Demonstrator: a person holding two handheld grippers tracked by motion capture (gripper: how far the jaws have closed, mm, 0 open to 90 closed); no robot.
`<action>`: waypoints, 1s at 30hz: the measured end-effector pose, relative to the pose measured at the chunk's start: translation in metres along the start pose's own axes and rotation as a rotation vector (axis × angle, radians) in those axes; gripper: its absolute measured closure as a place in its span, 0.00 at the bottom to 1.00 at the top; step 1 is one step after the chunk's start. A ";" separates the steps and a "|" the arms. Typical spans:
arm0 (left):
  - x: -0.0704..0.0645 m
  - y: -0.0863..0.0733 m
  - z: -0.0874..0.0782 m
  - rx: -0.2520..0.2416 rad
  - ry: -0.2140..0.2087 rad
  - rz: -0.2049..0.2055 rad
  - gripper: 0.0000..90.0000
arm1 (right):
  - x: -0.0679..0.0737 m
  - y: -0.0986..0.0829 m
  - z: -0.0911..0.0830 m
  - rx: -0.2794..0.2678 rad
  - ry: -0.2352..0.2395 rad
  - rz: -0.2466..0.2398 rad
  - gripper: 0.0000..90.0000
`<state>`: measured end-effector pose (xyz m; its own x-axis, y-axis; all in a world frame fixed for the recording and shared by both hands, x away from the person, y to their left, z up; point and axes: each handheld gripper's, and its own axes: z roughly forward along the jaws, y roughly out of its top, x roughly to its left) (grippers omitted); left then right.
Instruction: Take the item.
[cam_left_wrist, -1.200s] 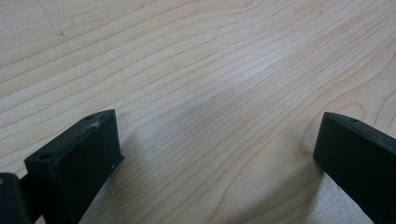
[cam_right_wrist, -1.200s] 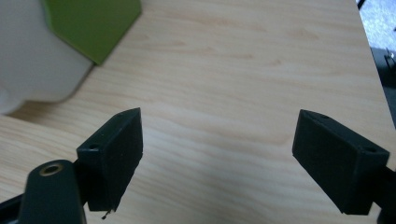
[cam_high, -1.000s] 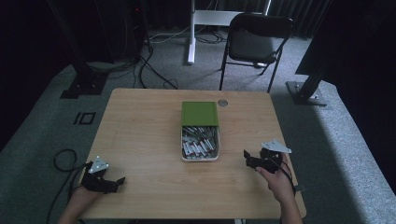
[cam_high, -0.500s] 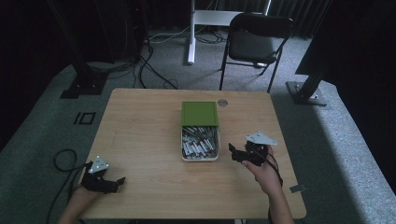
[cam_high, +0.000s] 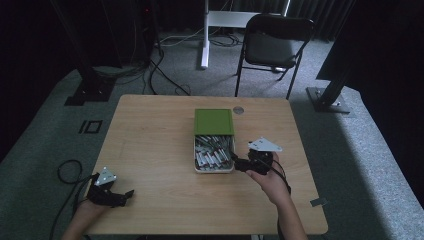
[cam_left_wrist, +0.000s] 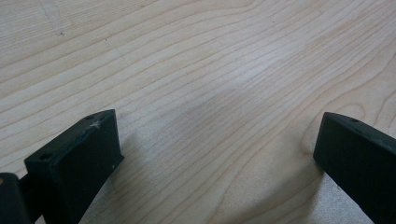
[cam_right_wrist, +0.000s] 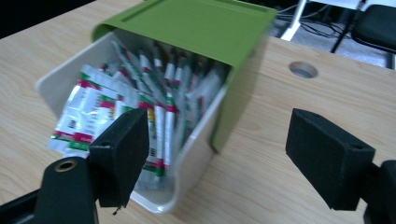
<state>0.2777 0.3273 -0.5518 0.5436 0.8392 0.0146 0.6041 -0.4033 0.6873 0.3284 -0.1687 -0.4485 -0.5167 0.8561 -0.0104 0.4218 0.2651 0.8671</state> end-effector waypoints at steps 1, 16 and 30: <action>0.000 0.000 0.000 0.000 0.000 0.000 0.02 | 0.002 0.001 0.001 -0.001 0.005 -0.006 0.25; 0.000 0.000 0.000 0.000 0.000 0.000 0.02 | 0.038 0.003 0.026 0.041 0.092 -0.066 0.59; 0.000 0.000 0.000 0.000 0.000 0.000 0.02 | 0.050 -0.009 0.051 0.122 0.090 -0.108 0.79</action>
<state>0.2777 0.3274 -0.5518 0.5439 0.8390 0.0146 0.6041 -0.4035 0.6871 0.3369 -0.1052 -0.4824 -0.6258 0.7784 -0.0506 0.4449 0.4094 0.7966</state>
